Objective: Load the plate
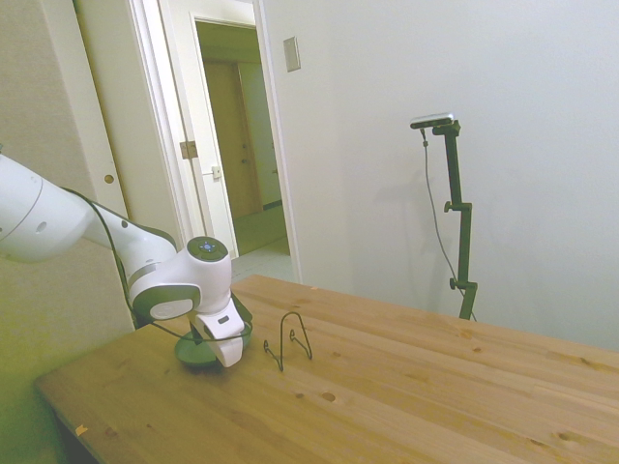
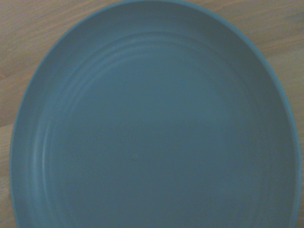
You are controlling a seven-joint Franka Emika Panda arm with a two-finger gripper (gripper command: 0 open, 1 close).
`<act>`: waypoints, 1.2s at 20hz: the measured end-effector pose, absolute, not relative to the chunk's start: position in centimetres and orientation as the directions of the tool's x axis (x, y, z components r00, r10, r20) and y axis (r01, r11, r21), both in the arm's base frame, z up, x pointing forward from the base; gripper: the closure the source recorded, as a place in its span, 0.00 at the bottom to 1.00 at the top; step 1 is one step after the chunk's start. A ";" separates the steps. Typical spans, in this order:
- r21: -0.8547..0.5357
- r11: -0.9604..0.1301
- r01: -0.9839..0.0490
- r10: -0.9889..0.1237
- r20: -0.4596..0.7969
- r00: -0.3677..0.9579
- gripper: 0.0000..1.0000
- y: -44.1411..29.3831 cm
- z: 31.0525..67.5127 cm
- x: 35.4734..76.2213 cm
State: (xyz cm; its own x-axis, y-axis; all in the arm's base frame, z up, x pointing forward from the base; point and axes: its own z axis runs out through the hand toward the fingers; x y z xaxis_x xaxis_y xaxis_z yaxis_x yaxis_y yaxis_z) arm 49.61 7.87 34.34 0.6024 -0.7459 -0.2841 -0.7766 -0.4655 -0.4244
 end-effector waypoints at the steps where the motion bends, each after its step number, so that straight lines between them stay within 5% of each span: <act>1: -0.429 -0.465 -0.774 -0.743 -0.285 0.605 0.00 7.9 34.3 49.7; 2: -0.433 -0.466 -0.772 -0.741 -0.286 0.607 0.00 7.9 34.3 49.8; 3: -0.434 -0.467 -0.770 -0.740 -0.285 0.610 1.00 7.9 34.2 49.9; 24: -0.436 -0.473 -0.766 -0.732 -0.290 0.617 1.00 7.0 32.9 50.4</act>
State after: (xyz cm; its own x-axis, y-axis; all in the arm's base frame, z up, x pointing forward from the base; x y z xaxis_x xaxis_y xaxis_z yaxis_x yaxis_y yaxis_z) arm 50.37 7.04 32.91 0.6168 -0.7316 -0.2903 -0.7659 -0.4726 -0.4360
